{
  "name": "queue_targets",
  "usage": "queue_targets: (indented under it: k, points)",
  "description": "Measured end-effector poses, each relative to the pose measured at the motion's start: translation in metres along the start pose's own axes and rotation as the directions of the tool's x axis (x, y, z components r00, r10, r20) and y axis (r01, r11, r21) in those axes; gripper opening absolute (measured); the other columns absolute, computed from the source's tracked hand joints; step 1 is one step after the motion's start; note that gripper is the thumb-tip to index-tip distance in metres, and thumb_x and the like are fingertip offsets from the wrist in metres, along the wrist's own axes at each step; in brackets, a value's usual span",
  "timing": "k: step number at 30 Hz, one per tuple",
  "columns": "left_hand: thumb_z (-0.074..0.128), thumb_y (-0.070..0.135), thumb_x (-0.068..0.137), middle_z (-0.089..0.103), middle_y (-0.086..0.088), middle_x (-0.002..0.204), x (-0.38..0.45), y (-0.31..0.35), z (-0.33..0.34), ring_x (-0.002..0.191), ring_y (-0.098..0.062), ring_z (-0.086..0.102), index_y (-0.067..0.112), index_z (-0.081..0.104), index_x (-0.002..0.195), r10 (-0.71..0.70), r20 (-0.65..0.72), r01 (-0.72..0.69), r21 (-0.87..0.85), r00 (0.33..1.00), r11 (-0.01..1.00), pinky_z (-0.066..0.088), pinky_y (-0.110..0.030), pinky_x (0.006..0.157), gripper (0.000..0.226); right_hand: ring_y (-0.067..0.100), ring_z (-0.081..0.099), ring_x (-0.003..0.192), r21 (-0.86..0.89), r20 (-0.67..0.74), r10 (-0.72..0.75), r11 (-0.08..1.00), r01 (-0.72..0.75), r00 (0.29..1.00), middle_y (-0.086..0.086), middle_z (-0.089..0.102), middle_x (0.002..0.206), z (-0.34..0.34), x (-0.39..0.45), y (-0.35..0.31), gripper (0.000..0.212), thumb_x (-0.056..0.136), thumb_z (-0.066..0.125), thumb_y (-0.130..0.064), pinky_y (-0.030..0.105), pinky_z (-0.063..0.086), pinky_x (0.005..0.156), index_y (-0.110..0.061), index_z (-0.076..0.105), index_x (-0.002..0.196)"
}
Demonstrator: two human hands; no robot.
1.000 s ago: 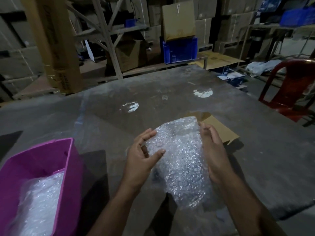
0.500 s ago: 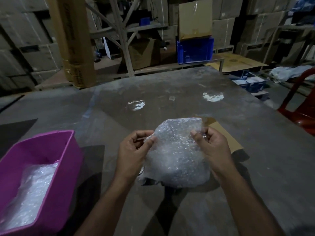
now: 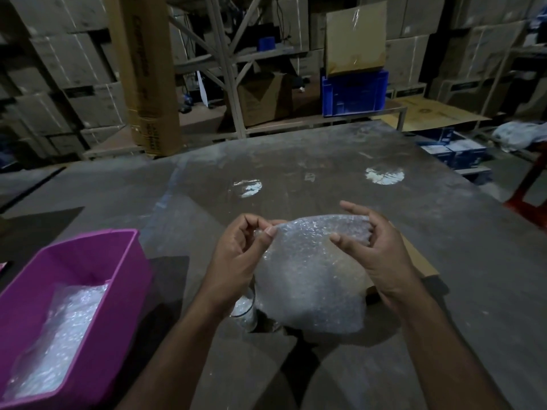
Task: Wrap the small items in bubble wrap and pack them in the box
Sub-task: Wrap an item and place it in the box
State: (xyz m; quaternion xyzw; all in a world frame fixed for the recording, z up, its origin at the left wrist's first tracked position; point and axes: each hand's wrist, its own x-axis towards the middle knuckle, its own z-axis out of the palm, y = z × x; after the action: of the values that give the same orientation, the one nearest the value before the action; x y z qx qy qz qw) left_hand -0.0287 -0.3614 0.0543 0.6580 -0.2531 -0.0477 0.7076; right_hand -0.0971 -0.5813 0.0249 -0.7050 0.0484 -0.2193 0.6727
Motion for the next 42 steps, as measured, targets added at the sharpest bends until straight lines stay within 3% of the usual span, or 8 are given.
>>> queue_targets:
  k: [6,9,13,20,24,29,35,42]
  points:
    - [0.065,0.022,0.09,0.069,-0.001,0.126,0.016,0.006,-0.001,0.123,-0.014,0.063,0.015,0.062,0.09,0.056,0.053,-0.062,0.118,0.997,0.991,0.052,-0.029,0.098,0.008,0.013,0.069,0.076,0.146,-0.057,-0.041,0.988,0.049,0.998,0.002,0.074,0.08,-0.001,0.013,0.0,0.021,0.076,0.078,-0.026,0.029,0.058,0.071,-0.009,0.071,0.084]
    - [0.066,0.02,0.089,0.073,-0.006,0.118,0.017,0.008,0.002,0.109,-0.016,0.068,0.011,0.058,0.1,0.035,0.058,-0.04,0.087,0.998,0.995,0.054,-0.027,0.09,0.016,0.021,0.072,0.084,0.163,-0.086,-0.021,0.986,0.035,0.996,0.01,0.077,0.088,-0.003,0.019,0.001,0.022,0.08,0.075,-0.034,0.045,0.06,0.084,-0.013,0.075,0.088]
    - [0.083,0.013,0.075,0.07,0.003,0.12,0.013,0.0,0.008,0.105,-0.017,0.071,0.016,0.052,0.132,-0.099,0.069,0.094,0.077,0.993,0.993,0.057,-0.026,0.083,0.066,0.023,0.072,0.082,0.208,-0.097,0.013,0.978,0.007,0.995,0.007,0.076,0.087,0.002,0.022,0.001,0.03,0.084,0.069,-0.047,0.054,0.059,0.085,-0.018,0.075,0.085]
    - [0.073,0.024,0.084,0.074,-0.003,0.096,0.011,-0.017,0.016,0.084,-0.016,0.068,0.01,0.073,0.1,-0.172,-0.004,0.172,-0.083,0.985,0.982,0.057,-0.029,0.074,0.021,0.022,0.071,0.094,0.284,-0.019,0.065,0.957,-0.057,0.998,0.002,0.075,0.099,0.01,0.015,-0.003,0.037,0.094,0.059,-0.045,0.058,0.054,0.093,-0.01,0.069,0.101]
    - [0.071,0.028,0.087,0.073,-0.009,0.095,0.013,-0.019,0.015,0.08,-0.019,0.068,0.004,0.07,0.109,-0.201,-0.056,0.19,-0.154,0.978,0.97,0.057,-0.031,0.068,0.033,0.026,0.07,0.109,0.199,0.058,0.042,0.979,-0.052,0.997,0.007,0.073,0.117,0.007,0.013,0.006,0.041,0.087,0.077,-0.035,0.051,0.054,0.097,-0.018,0.064,0.122]
    - [0.07,0.033,0.084,0.074,-0.005,0.098,0.015,-0.015,0.012,0.086,-0.018,0.068,0.014,0.07,0.106,-0.153,-0.109,0.132,-0.182,0.982,0.974,0.056,-0.034,0.073,0.029,0.026,0.068,0.091,0.201,-0.048,0.059,0.978,-0.048,0.997,0.015,0.074,0.101,0.007,0.016,0.011,0.024,0.091,0.072,-0.027,0.053,0.052,0.092,-0.008,0.071,0.104]
    - [0.073,0.022,0.083,0.072,-0.005,0.083,0.021,-0.017,0.004,0.072,-0.012,0.063,0.014,0.069,0.088,-0.069,-0.126,0.057,-0.1,0.99,0.993,0.051,-0.021,0.064,0.011,0.025,0.069,0.11,0.159,0.095,0.05,0.985,-0.065,0.994,0.007,0.073,0.116,0.008,0.01,0.011,0.046,0.096,0.062,-0.05,0.041,0.056,0.094,-0.013,0.064,0.123]
    - [0.075,0.024,0.08,0.074,-0.004,0.089,0.017,-0.018,0.004,0.077,-0.012,0.066,0.011,0.066,0.1,0.026,-0.139,-0.025,0.011,0.99,1.0,0.053,-0.021,0.068,0.025,0.009,0.072,0.077,0.132,-0.054,-0.034,0.99,0.041,0.998,0.0,0.077,0.084,0.013,0.014,0.004,0.012,0.097,0.064,-0.021,0.018,0.052,0.066,-0.011,0.071,0.095]
